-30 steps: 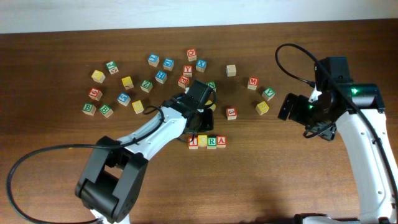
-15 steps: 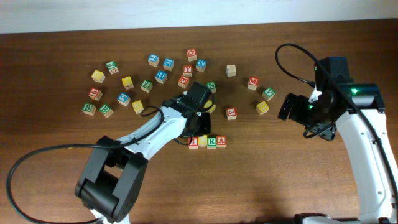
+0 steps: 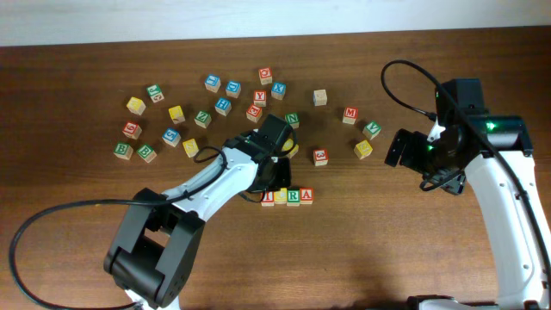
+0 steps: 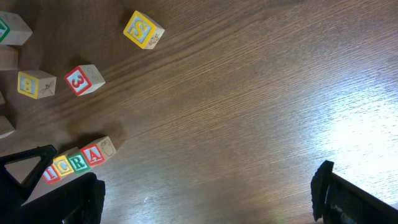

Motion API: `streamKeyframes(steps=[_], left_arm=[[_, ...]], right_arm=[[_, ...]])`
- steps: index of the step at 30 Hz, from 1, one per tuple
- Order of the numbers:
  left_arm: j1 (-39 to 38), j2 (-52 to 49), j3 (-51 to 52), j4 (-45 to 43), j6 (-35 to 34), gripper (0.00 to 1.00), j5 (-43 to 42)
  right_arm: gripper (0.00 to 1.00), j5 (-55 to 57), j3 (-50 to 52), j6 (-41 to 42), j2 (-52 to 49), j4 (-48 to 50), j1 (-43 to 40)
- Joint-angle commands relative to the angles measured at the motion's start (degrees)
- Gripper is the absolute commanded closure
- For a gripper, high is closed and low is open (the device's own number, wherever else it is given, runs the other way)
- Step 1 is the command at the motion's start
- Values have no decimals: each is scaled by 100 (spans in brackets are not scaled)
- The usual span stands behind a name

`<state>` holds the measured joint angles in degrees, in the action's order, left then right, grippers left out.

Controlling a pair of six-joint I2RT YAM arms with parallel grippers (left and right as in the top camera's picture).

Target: Spell out ICRA

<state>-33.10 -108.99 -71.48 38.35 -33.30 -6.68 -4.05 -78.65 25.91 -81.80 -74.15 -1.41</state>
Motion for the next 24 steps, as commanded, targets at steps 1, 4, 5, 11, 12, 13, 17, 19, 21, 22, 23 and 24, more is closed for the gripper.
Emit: streamKeyframes(steps=[1,4,5,11,12,13,17,19,21,22,23,24], left_arm=[[-31,-46,-57,15,-55,100,-125],[-28,-46,-57,20,-55,100,-125],[-28,-46,-57,28,-55,100,-125],[-28,-46,-57,118,-55,100,-125],[-28,-46,-57,127,-55,100,-127],[-31,-46,-57,127,-55,100,-127],[-28,-46,-57,136,-55,100,-122],[-28,-46,-57,131,-55,100,-103],[-28,-46,-57,118,-55,100,-103],[-28,-46,-57,105,-57,100,-103],[-15,-46,-57,50,-55,100,-98],[7,-44,-59,-87,-55,100,-85]], right_arm=[[2,46,-76,-13,66,0,-17],[2,46,-76,-13,66,0,-17],[2,46,-76,-13,66,0,-17],[2,46,-76,-13,66,0,-17],[2,46,-76,-13,66,0,-15],[2,46,-76,-13,66,0,-17],[2,46,-76,-13,66,0,-17],[2,46,-76,-13,66,0,-17],[1,46,-76,-13,66,0,-17],[2,46,-76,-13,66,0,-17],[2,46,-76,-13,66,0,-17],[2,46,-76,-13,66,0,-17]])
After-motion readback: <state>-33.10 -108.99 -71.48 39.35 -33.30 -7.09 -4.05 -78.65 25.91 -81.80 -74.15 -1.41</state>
